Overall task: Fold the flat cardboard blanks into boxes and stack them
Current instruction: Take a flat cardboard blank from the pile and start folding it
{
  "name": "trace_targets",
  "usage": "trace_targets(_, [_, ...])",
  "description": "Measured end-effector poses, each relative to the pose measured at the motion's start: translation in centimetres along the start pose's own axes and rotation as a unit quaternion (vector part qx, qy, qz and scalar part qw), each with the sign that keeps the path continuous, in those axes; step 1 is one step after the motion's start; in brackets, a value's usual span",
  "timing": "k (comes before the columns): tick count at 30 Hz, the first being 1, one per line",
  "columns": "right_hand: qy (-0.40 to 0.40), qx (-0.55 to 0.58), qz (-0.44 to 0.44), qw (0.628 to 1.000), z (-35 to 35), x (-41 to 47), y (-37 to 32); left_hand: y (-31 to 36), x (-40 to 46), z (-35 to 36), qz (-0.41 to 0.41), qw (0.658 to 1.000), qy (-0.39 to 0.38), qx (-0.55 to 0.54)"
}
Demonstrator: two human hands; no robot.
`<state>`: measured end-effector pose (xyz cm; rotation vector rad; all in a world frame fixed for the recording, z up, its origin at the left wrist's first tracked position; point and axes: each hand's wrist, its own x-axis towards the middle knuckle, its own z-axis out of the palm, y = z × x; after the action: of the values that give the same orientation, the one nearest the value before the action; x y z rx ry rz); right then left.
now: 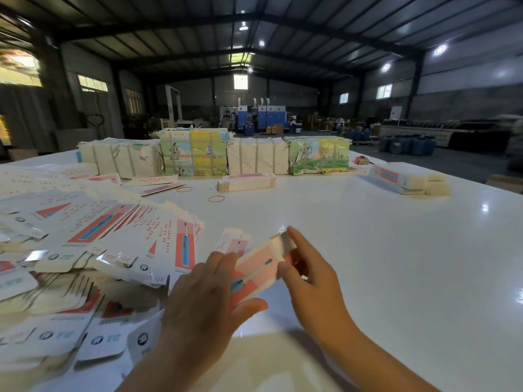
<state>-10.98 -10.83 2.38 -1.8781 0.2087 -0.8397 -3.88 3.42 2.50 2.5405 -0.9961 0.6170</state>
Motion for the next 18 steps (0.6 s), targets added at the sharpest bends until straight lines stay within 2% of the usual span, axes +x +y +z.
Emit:
trace_targets(3, [0.011, -0.007, -0.014, 1.0, 0.13, -0.22, 0.01, 0.37, -0.06, -0.51, 0.01, 1.0, -0.009, -0.003])
trace_targets(5, [0.013, 0.015, 0.0, 1.0, 0.07, -0.12, 0.15, 0.22, -0.1, -0.49, 0.019, 1.0, 0.012, -0.01])
trace_targets(8, [-0.009, 0.0, 0.008, 1.0, -0.14, 0.16, 0.33, 0.3, -0.18, -0.49, 0.024, 1.0, 0.004, 0.006])
trace_targets(13, [0.002, 0.001, -0.01, 1.0, 0.0, -0.06, 0.06, 0.42, -0.3, -0.59, 0.01, 1.0, -0.012, 0.007])
trace_targets(18, [-0.021, -0.056, -0.02, 0.998, -0.1, -0.04, 0.21, 0.53, -0.41, -0.46, 0.013, 0.999, -0.022, 0.023])
